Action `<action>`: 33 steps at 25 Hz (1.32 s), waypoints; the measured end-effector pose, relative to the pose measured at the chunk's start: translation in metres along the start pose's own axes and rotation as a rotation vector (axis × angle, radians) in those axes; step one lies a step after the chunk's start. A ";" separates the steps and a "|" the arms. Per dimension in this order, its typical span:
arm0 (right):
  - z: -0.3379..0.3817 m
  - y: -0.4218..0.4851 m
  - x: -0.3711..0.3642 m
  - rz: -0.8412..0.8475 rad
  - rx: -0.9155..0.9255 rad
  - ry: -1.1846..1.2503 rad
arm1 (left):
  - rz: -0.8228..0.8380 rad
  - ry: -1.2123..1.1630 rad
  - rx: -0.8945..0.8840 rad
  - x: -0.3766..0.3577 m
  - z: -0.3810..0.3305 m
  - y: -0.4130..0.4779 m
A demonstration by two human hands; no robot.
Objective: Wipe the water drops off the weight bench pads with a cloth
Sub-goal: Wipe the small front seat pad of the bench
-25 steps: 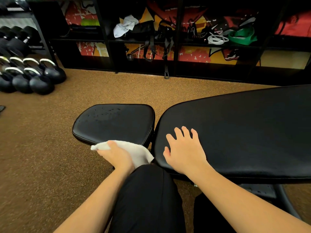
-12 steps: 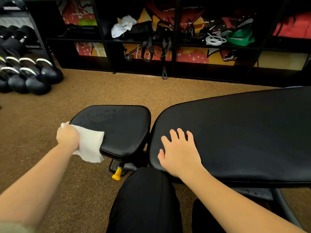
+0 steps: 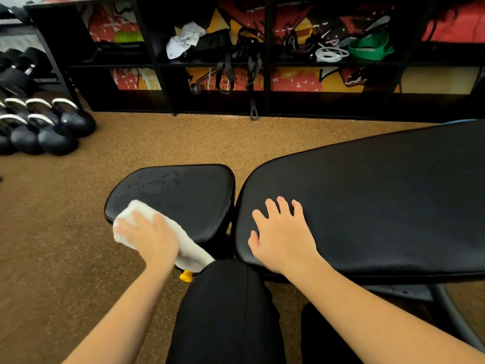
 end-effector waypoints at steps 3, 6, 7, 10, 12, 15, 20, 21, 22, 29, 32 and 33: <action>0.000 -0.001 0.001 0.004 -0.001 0.006 | 0.047 0.311 -0.564 -0.014 -0.008 -0.054; 0.000 -0.001 0.002 -0.003 -0.005 0.005 | 0.135 0.482 -1.040 -0.022 -0.003 -0.072; 0.001 -0.001 0.002 0.000 -0.004 0.005 | 0.150 0.519 -1.165 -0.024 -0.008 -0.072; 0.000 0.000 0.000 -0.010 -0.008 0.004 | 0.187 0.660 -1.415 -0.040 -0.039 -0.078; 0.000 0.000 0.000 -0.008 -0.008 0.014 | 0.231 0.727 -1.421 -0.055 -0.060 -0.079; -0.001 0.000 0.000 -0.018 -0.002 0.017 | 0.338 0.889 -1.270 -0.086 -0.083 -0.066; 0.000 0.000 0.000 -0.028 -0.011 0.054 | 0.378 1.113 -1.048 -0.146 -0.143 -0.040; 0.000 0.001 0.001 -0.032 -0.011 0.061 | 0.349 1.156 -1.009 -0.152 -0.156 -0.037; -0.001 0.001 0.001 -0.032 -0.010 0.067 | 0.344 1.196 -0.934 -0.157 -0.166 -0.032; -0.003 0.000 0.002 -0.068 -0.018 0.090 | 0.382 1.223 -0.947 -0.166 -0.169 -0.035; -0.003 0.001 0.001 -0.065 -0.026 0.091 | 0.309 1.179 -1.117 -0.143 -0.150 -0.051; -0.003 0.001 0.001 -0.064 -0.026 0.090 | 0.299 1.136 -1.136 -0.133 -0.143 -0.056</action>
Point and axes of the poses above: each hand's wrist, its own y-axis towards the middle knuckle, its own x-axis out of the back of the hand, z = x × y, the point moved 5 cm from there along y, towards the middle knuckle, and after that the axes turned 8 degrees about x, right-handed, at the moved point
